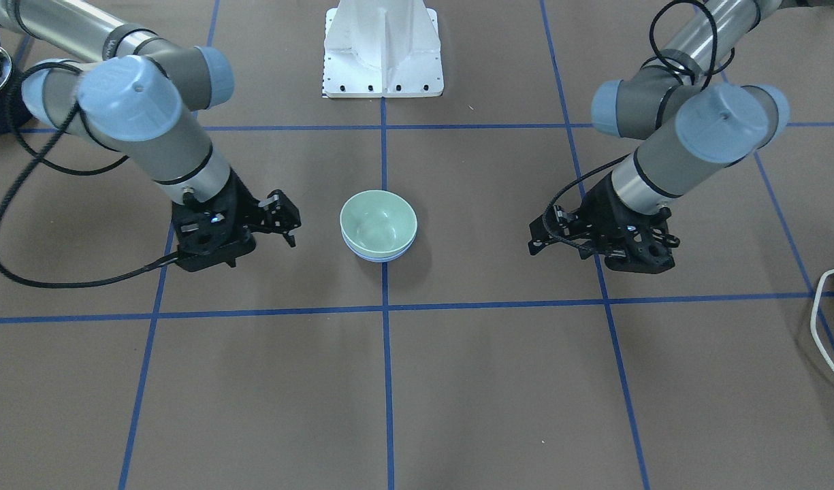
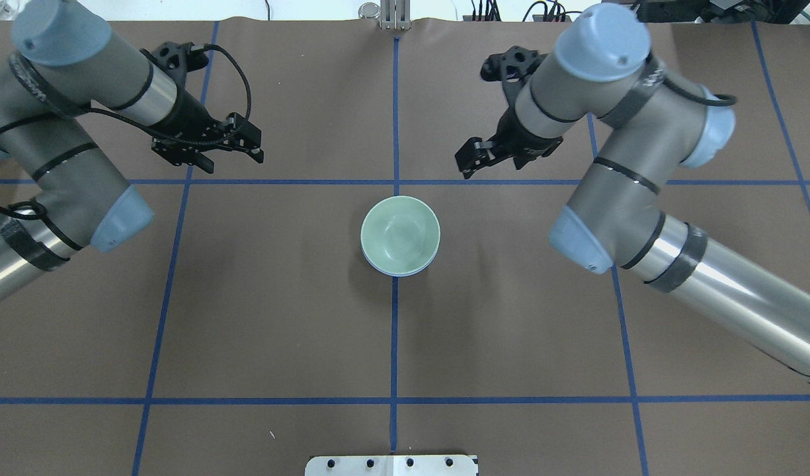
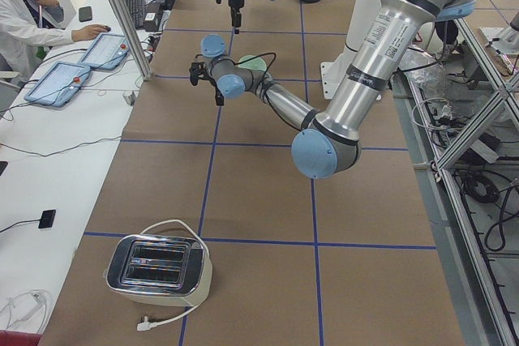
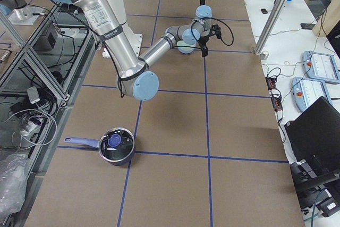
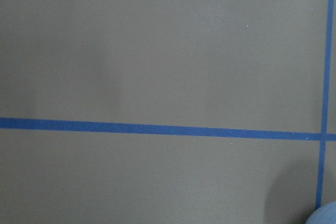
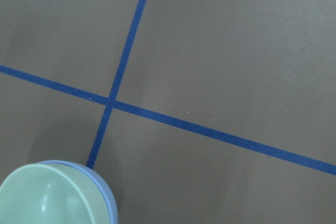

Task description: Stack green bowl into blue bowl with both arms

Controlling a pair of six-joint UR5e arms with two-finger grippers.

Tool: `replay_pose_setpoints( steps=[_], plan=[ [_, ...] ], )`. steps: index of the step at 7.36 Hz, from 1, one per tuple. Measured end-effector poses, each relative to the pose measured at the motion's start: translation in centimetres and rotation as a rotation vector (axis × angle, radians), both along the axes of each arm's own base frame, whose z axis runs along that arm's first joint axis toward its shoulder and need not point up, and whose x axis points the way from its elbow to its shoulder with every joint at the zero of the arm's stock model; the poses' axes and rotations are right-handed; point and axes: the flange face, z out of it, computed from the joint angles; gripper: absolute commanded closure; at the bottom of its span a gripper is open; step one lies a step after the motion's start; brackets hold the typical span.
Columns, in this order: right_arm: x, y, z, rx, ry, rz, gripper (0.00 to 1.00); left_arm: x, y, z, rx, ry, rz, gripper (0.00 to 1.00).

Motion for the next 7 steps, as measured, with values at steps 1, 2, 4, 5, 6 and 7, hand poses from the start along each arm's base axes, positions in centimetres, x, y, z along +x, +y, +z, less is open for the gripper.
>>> replay_pose_setpoints(
  steps=[1, 2, 4, 5, 6, 7],
  plan=[
    [3.7, -1.3, 1.1, 0.004, 0.009, 0.064, 0.00, -3.0, -0.2, 1.5, 0.079, -0.020, 0.015, 0.02],
    [6.7, -2.4, 2.7, 0.007, 0.036, 0.130, 0.00, -6.2, -0.2, 3.7, 0.146, -0.048, 0.027, 0.02],
    [12.5, -3.6, 7.4, -0.024, 0.095, 0.215, 0.00, -11.7, 0.3, 8.1, 0.201, -0.079, 0.062, 0.02],
    [14.9, -3.6, 9.9, -0.031, 0.128, 0.218, 0.00, -14.2, 0.5, 10.1, 0.190, -0.095, 0.082, 0.01],
    [17.4, -3.5, 12.9, -0.019, 0.171, 0.193, 0.00, -16.8, 1.3, 12.9, 0.173, -0.130, 0.113, 0.01],
    [20.3, -3.4, 15.4, -0.010, 0.210, 0.155, 0.00, -19.6, 2.6, 16.5, 0.165, -0.166, 0.146, 0.01]
  ],
)
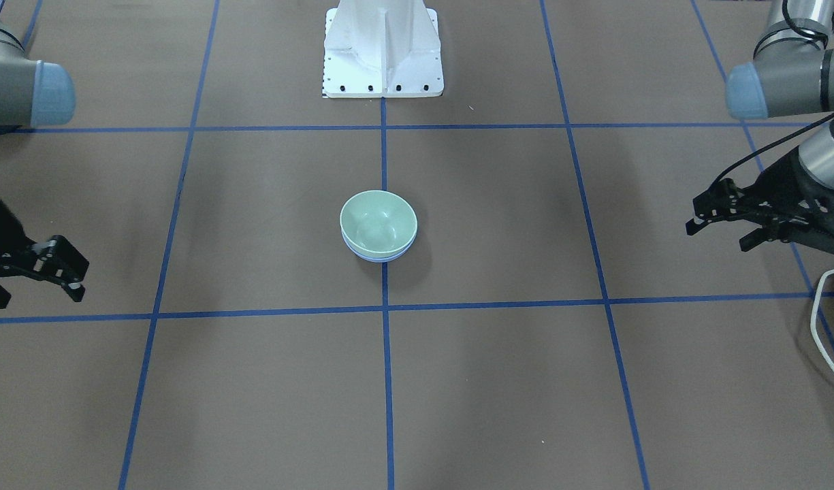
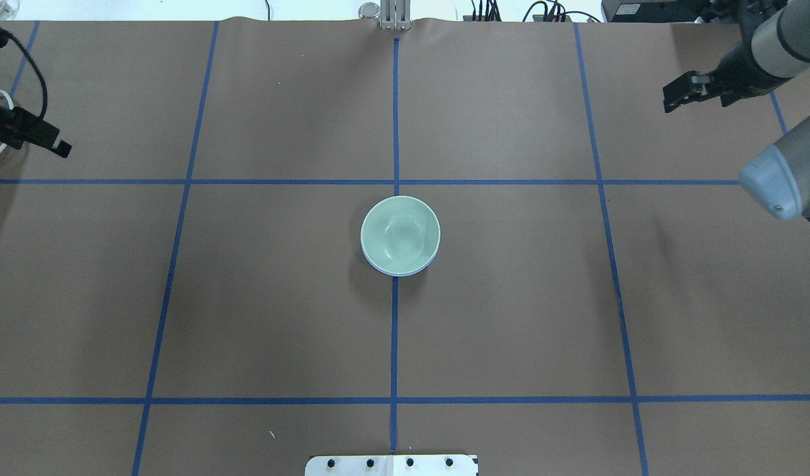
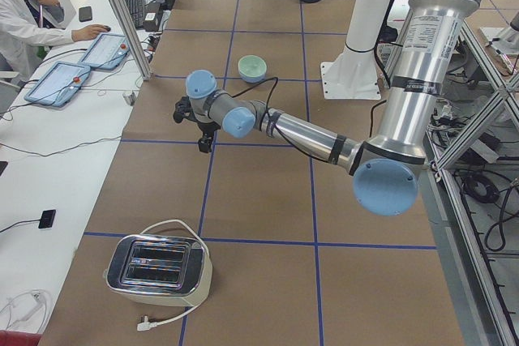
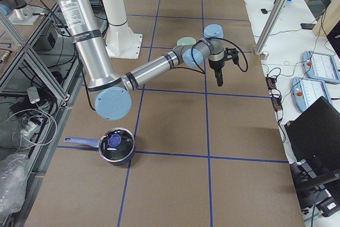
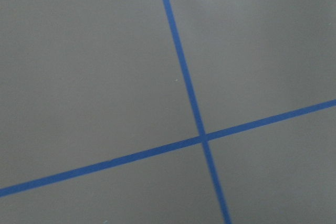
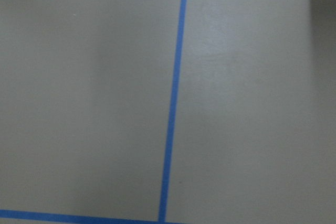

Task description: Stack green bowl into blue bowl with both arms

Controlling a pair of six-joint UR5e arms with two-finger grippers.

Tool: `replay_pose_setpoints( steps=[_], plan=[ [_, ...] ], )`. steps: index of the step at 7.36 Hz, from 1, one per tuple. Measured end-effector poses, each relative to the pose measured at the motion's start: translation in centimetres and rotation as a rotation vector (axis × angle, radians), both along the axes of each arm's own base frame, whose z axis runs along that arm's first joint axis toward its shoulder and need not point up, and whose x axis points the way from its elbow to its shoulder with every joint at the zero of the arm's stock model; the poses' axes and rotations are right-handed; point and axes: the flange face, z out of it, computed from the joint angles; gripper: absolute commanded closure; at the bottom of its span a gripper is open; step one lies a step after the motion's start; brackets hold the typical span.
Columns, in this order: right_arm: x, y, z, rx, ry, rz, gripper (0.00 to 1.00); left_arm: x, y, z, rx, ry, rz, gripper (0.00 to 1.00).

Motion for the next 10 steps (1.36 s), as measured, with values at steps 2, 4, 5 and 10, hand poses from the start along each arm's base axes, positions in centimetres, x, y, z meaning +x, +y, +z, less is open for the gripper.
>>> replay_pose_setpoints(
  steps=[2, 4, 5, 10],
  plan=[
    [6.0, 0.1, 3.8, -0.070, 0.045, -0.049, 0.00, -5.0, 2.8, 5.9, -0.041, -0.043, -0.003, 0.01],
    [10.2, 1.0, 7.3, -0.129, 0.094, -0.109, 0.00, -7.2, 4.3, 8.6, -0.068, -0.056, -0.016, 0.01],
    [12.0, 2.2, 9.5, -0.171, 0.098, -0.123, 0.00, -8.4, 5.1, 9.6, -0.070, -0.061, -0.021, 0.01],
    [19.7, 8.3, 17.7, -0.270, 0.033, -0.114, 0.00, -14.4, 6.5, 12.5, -0.125, -0.100, -0.020, 0.01]
  ],
)
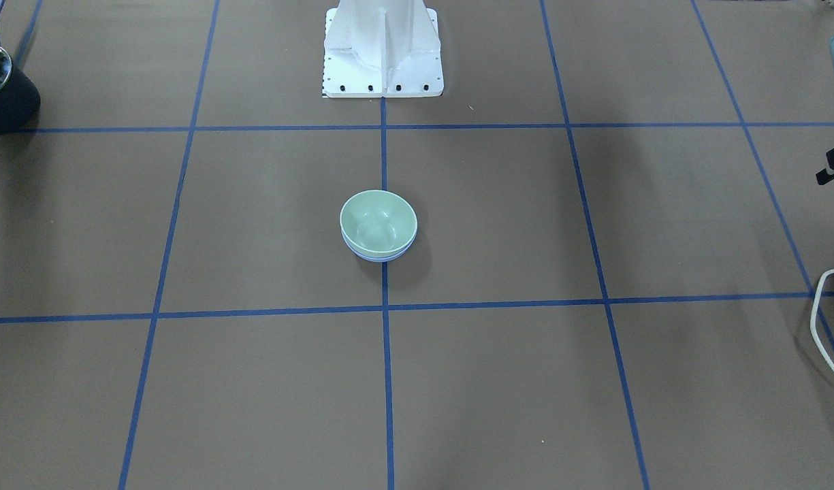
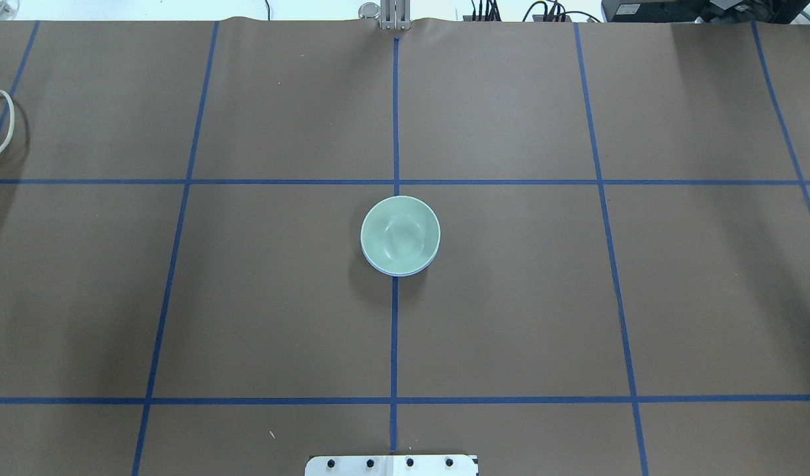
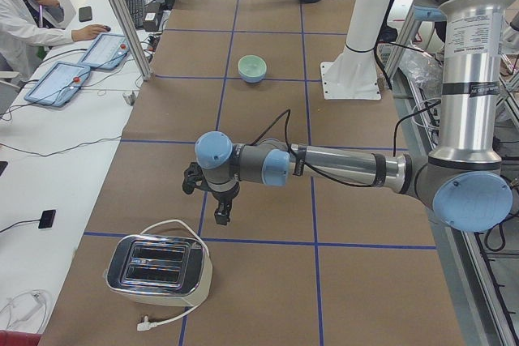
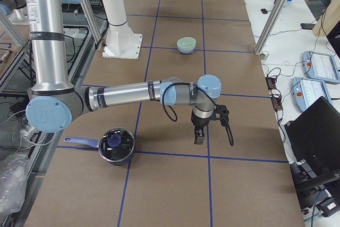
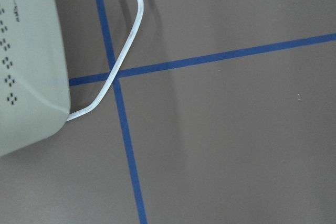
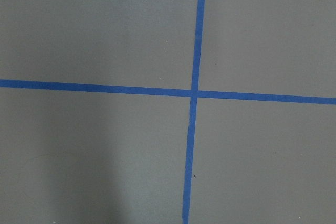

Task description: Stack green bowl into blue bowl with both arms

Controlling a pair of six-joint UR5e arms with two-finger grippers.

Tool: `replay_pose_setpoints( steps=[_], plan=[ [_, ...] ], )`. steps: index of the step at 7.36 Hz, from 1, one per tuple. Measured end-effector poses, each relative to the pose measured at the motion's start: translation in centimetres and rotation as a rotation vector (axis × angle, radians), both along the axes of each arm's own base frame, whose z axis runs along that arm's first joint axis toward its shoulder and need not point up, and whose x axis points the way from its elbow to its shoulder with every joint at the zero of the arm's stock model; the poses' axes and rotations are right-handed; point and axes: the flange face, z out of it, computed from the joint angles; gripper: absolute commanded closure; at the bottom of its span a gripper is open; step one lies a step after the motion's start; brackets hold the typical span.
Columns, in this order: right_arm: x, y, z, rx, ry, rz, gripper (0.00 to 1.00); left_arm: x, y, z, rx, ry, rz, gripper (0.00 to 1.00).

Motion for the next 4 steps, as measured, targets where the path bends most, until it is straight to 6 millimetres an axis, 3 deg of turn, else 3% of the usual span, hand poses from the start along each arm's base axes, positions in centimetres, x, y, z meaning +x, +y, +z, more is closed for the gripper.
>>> replay_pose_setpoints(
  steps=[4],
  plan=[
    [0.87, 1.29, 1.12, -0.021, -0.017, 0.014, 0.00, -0.68, 0.75, 1.09, -0.026, -0.008, -0.006, 0.01]
  ],
)
